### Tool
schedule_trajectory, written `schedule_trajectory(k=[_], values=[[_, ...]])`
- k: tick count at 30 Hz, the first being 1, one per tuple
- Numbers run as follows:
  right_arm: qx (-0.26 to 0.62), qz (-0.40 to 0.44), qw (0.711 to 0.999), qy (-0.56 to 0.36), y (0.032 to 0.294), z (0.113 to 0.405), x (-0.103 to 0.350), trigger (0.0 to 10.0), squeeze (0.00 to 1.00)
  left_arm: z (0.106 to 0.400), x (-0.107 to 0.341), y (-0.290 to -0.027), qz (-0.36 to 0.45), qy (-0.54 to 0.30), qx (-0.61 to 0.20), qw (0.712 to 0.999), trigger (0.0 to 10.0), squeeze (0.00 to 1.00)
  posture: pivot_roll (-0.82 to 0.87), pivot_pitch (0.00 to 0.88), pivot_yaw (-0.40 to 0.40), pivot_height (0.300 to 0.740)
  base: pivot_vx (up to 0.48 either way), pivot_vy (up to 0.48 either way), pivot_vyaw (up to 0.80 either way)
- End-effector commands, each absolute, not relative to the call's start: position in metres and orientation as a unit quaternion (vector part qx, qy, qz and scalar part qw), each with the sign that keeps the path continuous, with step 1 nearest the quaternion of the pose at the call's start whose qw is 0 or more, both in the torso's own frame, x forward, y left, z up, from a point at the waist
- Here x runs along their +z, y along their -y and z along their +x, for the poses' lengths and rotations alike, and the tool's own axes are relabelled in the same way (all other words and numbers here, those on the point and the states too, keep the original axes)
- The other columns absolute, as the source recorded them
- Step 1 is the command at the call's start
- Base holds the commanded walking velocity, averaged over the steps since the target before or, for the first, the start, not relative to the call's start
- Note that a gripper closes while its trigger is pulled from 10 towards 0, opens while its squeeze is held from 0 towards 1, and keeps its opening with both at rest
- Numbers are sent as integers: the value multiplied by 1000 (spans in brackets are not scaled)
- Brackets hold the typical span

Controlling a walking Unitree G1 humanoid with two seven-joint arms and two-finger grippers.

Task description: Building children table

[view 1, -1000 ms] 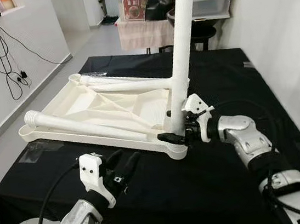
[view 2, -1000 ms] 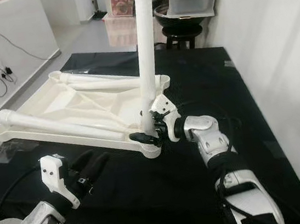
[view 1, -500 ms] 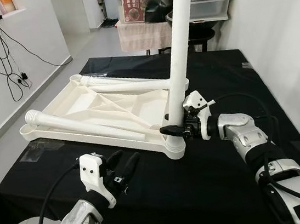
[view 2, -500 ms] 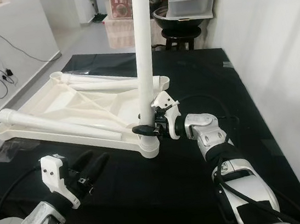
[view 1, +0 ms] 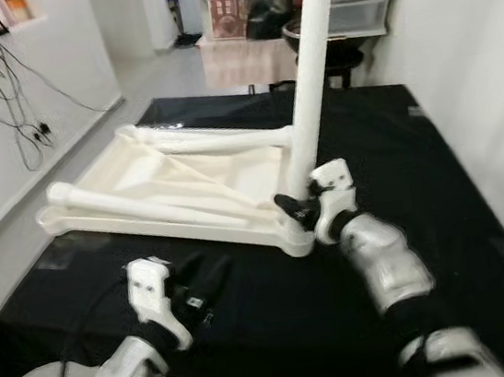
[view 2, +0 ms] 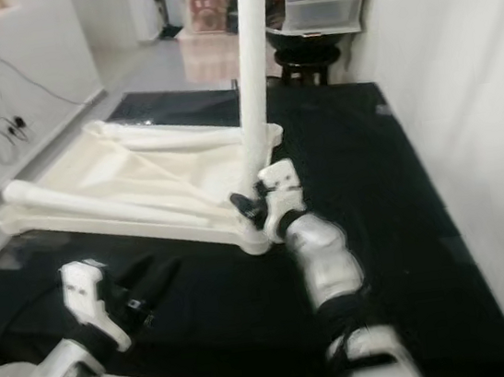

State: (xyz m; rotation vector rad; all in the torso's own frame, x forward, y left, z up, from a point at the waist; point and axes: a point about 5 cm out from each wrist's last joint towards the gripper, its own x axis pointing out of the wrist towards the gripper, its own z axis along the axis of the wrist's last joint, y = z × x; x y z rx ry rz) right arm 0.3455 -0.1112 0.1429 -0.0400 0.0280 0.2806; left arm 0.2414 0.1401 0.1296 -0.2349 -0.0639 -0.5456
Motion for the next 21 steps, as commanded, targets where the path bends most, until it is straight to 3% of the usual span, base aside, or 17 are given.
schedule_trajectory(k=[1, 6, 7, 9, 10, 16, 17, 19, 20, 21], values=[[127, -18, 991, -48, 115, 347, 131, 0, 0, 243, 128, -142, -116, 22, -273, 955, 10000, 0, 4, 0, -3, 740, 0, 0, 0], [146, -28, 987, -54, 112, 352, 131, 0, 0, 244, 127, -142, -116, 22, -274, 954, 10000, 0, 0, 0, 0, 740, 0, 0, 0], [164, -28, 985, -55, 109, 353, 132, 10000, 0, 244, 127, -143, -116, 24, -270, 956, 10000, 0, 5, 0, -2, 740, 0, 0, 0], [175, -28, 983, -55, 107, 354, 133, 10000, 0, 244, 128, -143, -116, 25, -266, 957, 10000, 0, 5, 0, -2, 740, 0, 0, 0], [196, -15, 979, -52, 104, 354, 136, 10000, 1000, 244, 128, -143, -115, 26, -263, 957, 10000, 0, 11, 0, -3, 740, 0, 0, 0], [334, 19, 941, -37, 90, 348, 154, 10000, 1000, 245, 127, -142, -115, 25, -265, 957, 10000, 0, 8, 0, -2, 740, 0, 0, 0], [395, 22, 918, -26, 90, 348, 162, 10000, 0, 245, 127, -142, -115, 24, -268, 956, 10000, 0, 10, 0, -2, 740, 0, 0, 0], [395, 22, 918, -26, 90, 348, 162, 10000, 0, 245, 127, -142, -115, 24, -268, 956, 10000, 0, 10, 0, -2, 740, 0, 0, 0], [434, 23, 900, -18, 91, 347, 168, 10000, 0, 245, 127, -141, -115, 23, -269, 956, 10000, 0, 11, 0, -3, 740, 0, 0, 0], [434, 23, 900, -18, 91, 347, 168, 10000, 0, 245, 127, -141, -115, 23, -269, 956, 10000, 0, 11, 0, -3, 740, 0, 0, 0]])
